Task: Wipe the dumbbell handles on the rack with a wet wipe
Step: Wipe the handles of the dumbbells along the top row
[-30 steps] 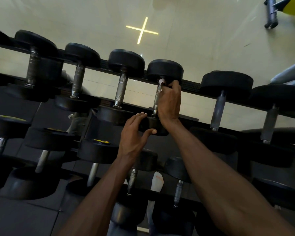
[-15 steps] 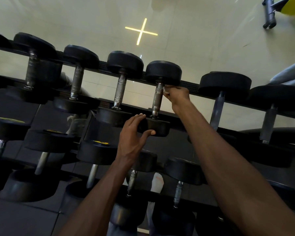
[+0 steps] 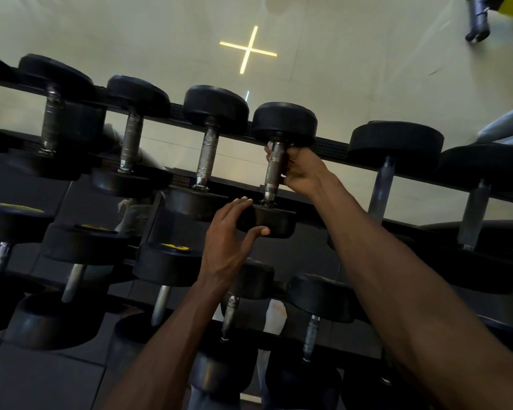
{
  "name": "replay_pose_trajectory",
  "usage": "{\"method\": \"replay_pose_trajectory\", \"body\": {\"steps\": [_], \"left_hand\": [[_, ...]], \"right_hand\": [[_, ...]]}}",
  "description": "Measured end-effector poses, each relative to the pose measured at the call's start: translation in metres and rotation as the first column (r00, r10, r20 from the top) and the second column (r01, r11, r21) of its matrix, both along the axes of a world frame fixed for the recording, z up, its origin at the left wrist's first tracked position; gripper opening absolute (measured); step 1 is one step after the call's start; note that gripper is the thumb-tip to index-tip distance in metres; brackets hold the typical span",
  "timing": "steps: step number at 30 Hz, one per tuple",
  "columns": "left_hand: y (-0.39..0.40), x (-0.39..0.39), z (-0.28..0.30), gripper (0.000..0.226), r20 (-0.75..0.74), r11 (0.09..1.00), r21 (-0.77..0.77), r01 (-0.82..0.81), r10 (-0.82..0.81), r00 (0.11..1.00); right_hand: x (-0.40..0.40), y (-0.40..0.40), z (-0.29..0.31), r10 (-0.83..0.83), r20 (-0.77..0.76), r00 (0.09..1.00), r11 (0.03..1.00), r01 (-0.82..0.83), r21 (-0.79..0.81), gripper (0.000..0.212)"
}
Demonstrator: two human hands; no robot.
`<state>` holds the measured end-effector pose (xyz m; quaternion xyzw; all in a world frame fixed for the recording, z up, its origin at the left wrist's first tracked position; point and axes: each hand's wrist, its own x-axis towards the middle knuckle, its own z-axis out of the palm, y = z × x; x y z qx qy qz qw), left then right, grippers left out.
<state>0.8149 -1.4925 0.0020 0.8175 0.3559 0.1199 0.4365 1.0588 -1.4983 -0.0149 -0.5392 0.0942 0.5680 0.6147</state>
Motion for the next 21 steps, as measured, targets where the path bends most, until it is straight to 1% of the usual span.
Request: {"method": "replay_pose_trajectory", "body": {"steps": [3,6,8,10,11,14,16,18,21], "left_hand": [[0.000,0.000,0.000,0.067,0.012,1.000,0.010,-0.001,0.001,1.000],[0.000,0.000,-0.002,0.067,0.013,1.000,0.012,0.001,-0.001,1.000],[0.000,-0.001,-0.003,0.069,0.004,1.000,0.004,-0.001,0.001,1.000],[0.000,-0.001,-0.002,0.070,0.006,1.000,-0.007,0.002,-0.002,1.000],[0.000,-0.001,-0.001,0.071,0.008,1.000,-0.007,0.002,-0.002,1.000],[0.000,-0.001,-0.001,0.069,0.020,1.000,-0.014,-0.004,0.004,1.000],[0.000,0.000,-0.002,0.069,0.014,1.000,-0.016,-0.011,0.011,1.000],[0.000,-0.001,-0.003,0.068,0.015,1.000,-0.006,-0.008,0.008,1.000],[-0.001,-0.001,-0.003,0.066,0.019,1.000,0.008,-0.005,0.005,1.000]], "right_hand": [[-0.004,0.006,-0.002,-0.107,-0.085,0.991,0.989,0.115,0.095,0.035],[-0.013,-0.001,-0.006,-0.168,-0.012,0.986,0.983,0.168,0.079,0.037],[-0.023,-0.016,-0.015,-0.127,0.028,0.991,0.992,0.127,0.007,0.037],[-0.031,-0.029,-0.018,-0.031,0.042,0.999,0.999,0.032,-0.015,0.037],[-0.028,-0.029,-0.018,-0.011,0.061,0.998,1.000,0.011,-0.010,0.037],[0.003,-0.006,-0.010,-0.075,0.163,0.984,0.997,0.074,0.008,0.040],[0.011,0.004,-0.008,-0.105,0.177,0.979,0.994,0.106,0.005,0.037],[-0.002,-0.006,-0.010,-0.042,0.176,0.983,0.998,0.048,-0.030,0.034],[-0.017,-0.027,-0.013,0.162,0.174,0.971,0.984,-0.145,-0.104,0.031]]}}
